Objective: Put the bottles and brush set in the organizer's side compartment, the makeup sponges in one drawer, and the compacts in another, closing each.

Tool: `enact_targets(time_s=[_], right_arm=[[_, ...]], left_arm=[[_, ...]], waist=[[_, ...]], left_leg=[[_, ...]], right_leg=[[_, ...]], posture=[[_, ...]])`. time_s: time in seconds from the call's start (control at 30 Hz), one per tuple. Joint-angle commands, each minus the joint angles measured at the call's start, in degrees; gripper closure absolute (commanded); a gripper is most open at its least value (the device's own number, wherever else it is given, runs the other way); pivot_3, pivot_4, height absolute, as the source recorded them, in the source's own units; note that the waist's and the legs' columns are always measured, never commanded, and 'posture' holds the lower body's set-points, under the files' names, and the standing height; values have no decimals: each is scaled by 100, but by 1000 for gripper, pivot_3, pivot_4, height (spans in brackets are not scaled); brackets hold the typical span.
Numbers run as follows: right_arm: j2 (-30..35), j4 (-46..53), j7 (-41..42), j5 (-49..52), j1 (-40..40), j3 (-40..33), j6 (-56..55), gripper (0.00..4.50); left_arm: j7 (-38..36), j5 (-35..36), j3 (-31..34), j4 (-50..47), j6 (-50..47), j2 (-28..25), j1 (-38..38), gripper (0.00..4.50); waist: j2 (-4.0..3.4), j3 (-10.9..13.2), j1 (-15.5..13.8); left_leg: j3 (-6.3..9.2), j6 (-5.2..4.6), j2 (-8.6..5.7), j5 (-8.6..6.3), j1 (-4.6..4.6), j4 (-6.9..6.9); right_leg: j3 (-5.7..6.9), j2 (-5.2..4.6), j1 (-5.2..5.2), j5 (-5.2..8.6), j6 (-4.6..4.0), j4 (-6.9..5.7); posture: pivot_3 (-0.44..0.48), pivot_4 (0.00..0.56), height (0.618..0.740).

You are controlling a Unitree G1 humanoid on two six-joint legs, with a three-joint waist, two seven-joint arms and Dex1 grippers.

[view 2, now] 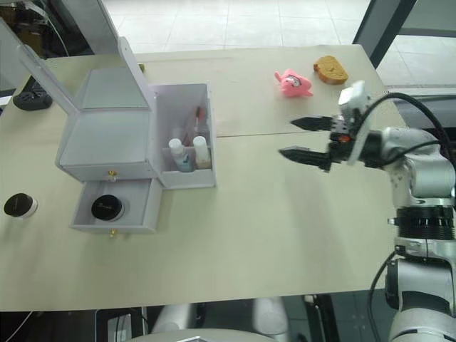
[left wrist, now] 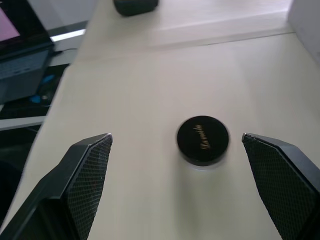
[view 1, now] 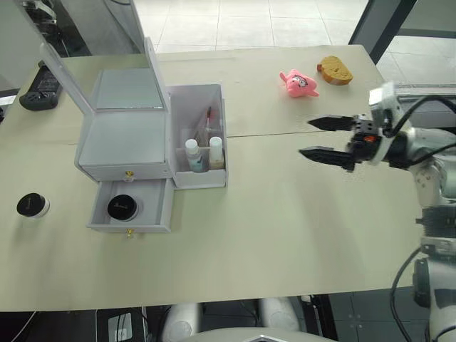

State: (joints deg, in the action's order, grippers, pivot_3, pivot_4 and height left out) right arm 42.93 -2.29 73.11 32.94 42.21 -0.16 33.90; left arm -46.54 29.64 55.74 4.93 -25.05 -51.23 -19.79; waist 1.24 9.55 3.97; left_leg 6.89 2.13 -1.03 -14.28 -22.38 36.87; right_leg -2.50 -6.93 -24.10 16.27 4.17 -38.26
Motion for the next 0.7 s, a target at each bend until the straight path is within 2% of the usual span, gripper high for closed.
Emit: enact_targets(time_s=[0.03,0.2,0.37,0.53,0.7], right_arm=[[-214,566,-328,177,509,262,710,0],[-359,1306,-343,506,863,583,1366,0],[-431,1322,-305,769,1487,616,1848,0],[-427,1178,-251,959,2012,593,2175,0],[-346,1076,-268,888,2123,623,2152,0]], left_arm=[[664,76,76,-971,-608,165,5,16],[1550,47,84,-1792,-1711,535,3,16],[2021,79,-49,-2020,-2333,818,225,16],[2161,9,-280,-1357,-2416,632,806,16],[1994,-103,-680,-380,-2167,349,1461,16]], waist=[[2,-1,-19],[12,-8,-86],[15,-9,-130],[18,-11,-178],[25,-15,-159]], left_leg=[[2,0,0,0,0,0],[6,1,-6,0,-1,2],[6,1,-5,0,1,3],[6,2,-8,1,2,7],[6,2,-8,1,3,7]], right_leg=[[1,0,1,0,0,2],[2,-5,0,0,0,4],[3,-3,-1,-2,-3,0],[3,-4,2,-2,-4,1],[5,-4,1,-4,-6,2]], posture=[[0,150,740],[0,150,740],[0,150,740],[0,150,740],[0,150,740]])
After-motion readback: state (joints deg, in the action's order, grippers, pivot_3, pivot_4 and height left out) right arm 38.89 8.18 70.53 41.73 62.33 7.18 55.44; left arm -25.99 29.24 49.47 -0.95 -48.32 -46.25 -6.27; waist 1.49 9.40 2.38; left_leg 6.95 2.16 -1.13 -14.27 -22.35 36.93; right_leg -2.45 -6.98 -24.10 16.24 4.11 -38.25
